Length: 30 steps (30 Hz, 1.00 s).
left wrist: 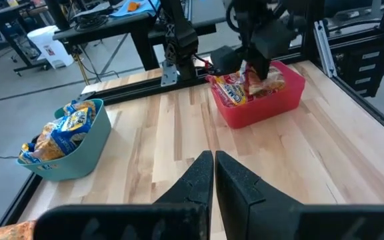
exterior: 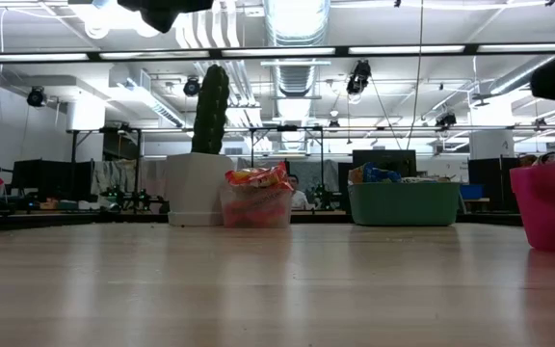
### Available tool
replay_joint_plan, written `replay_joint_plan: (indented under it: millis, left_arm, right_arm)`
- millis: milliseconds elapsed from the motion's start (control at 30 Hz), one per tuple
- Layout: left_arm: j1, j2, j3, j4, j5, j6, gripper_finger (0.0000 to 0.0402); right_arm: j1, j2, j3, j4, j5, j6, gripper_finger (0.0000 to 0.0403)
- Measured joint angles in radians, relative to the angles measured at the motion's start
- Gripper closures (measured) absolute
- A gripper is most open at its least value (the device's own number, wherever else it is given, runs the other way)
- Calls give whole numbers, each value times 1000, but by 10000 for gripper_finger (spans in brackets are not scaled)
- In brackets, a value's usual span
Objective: Sort Maruchan noodles
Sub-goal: Put the red noodle pack into the red bin, then return to Home Position
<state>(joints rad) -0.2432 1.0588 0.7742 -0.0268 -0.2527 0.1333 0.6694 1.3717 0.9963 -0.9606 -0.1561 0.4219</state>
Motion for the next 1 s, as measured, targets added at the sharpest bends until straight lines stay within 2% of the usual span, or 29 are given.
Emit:
replay_joint_plan:
  millis: [200,300,400,467,533,600,700,800,900,1000]
  left_arm:
    - [0,-33,-1,-61,0,4,402]
    - [0,-84,-1,-108,0,3,402]
    - [0,-149,-9,-142,1,0,402]
    - [0,-197,-31,-138,1,15,402]
    - [0,-250,-76,-120,1,28,402]
    - [0,-307,-135,-82,2,32,402]
    - [0,-403,-238,-7,1,28,402]
    - [1,-501,-332,50,1,15,402]
    - [4,-599,-402,73,1,12,402]
    - [6,-702,-450,72,-1,12,402]
  right_arm:
    - [0,5,-1,0,7,-33,394]
    - [0,-41,-1,4,66,-30,394]
    - [0,-93,-2,45,171,-63,394]
    - [0,-126,-2,111,292,-155,394]
    - [-4,-156,-10,218,434,-272,394]
    - [-22,-187,-37,379,520,-390,394]
    - [-68,-237,-120,683,514,-571,394]
    - [-127,-281,-231,935,451,-710,394]
    - [-197,-332,-339,1064,383,-780,394]
    - [-266,-394,-446,1164,358,-776,394]
